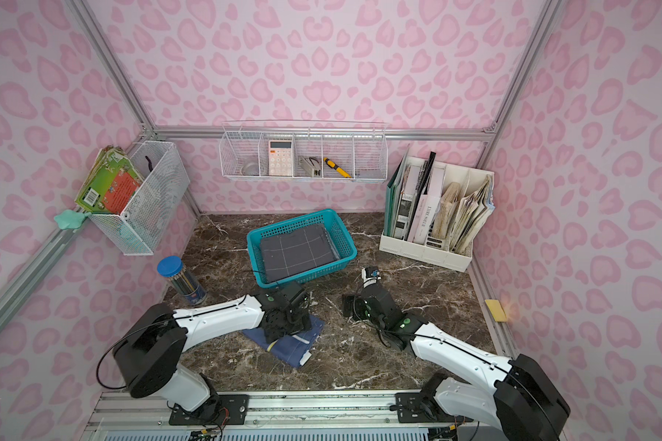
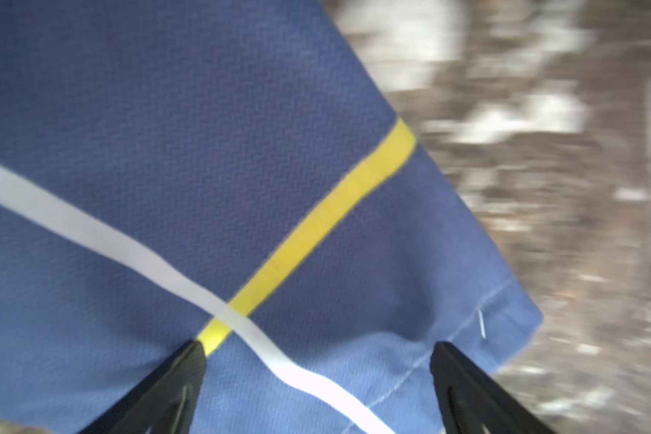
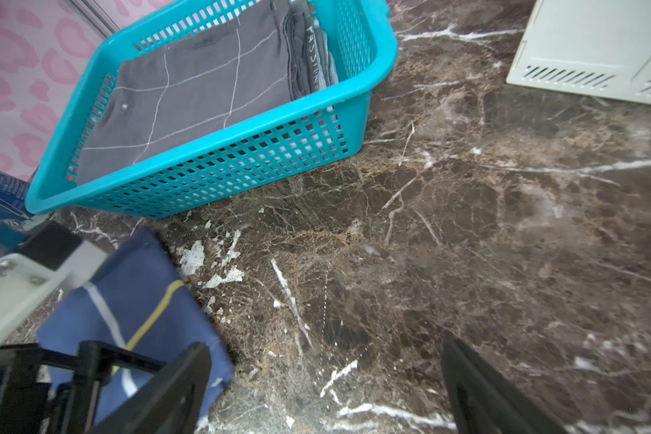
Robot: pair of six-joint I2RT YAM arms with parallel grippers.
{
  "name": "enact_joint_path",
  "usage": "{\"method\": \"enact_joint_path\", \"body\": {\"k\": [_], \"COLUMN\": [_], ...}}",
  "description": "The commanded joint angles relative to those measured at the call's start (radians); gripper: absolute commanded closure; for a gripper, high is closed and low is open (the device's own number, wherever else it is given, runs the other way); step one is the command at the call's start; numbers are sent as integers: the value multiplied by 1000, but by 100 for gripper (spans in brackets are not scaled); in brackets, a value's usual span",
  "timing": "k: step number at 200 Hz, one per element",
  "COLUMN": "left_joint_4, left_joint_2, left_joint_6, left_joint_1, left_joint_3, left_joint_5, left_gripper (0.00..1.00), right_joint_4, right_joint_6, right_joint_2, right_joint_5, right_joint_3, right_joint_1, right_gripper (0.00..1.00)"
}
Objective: Put the folded pillowcase in the basket
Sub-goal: Move the pillowcase to the center of the board.
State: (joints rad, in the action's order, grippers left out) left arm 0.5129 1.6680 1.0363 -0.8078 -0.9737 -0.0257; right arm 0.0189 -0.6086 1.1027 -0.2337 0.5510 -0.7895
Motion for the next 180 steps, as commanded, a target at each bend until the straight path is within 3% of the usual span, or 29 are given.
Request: {"method": "enact_joint_path", "body": {"k": [1, 50, 93, 144, 180], "left_joint_4": [-106, 9, 131, 156, 159], "left_joint_2": [84, -34, -194, -379, -419], "left_joint_6": [-29, -96, -137, -171, -172], "left_joint_1": [-37, -51, -5, 51, 71], "left_joint_3": [-98, -149, -42, 114, 164], "left_joint_5": [-124, 18, 212, 271, 292], "left_gripper": [4, 3, 3, 2, 1], "right_joint_4": [-25, 66, 153, 110, 72], "right_joint_6": [-10, -85, -129, -142, -150], "right_joint_2": [-30, -36, 98, 304, 366], "right_joint_5": [-35, 69, 148, 182, 140], "right_joint_3": [-13, -93, -73, 46, 72], "right_joint_1": [5, 7, -22, -82, -111], "right_gripper": [1, 4, 9, 20, 23]}}
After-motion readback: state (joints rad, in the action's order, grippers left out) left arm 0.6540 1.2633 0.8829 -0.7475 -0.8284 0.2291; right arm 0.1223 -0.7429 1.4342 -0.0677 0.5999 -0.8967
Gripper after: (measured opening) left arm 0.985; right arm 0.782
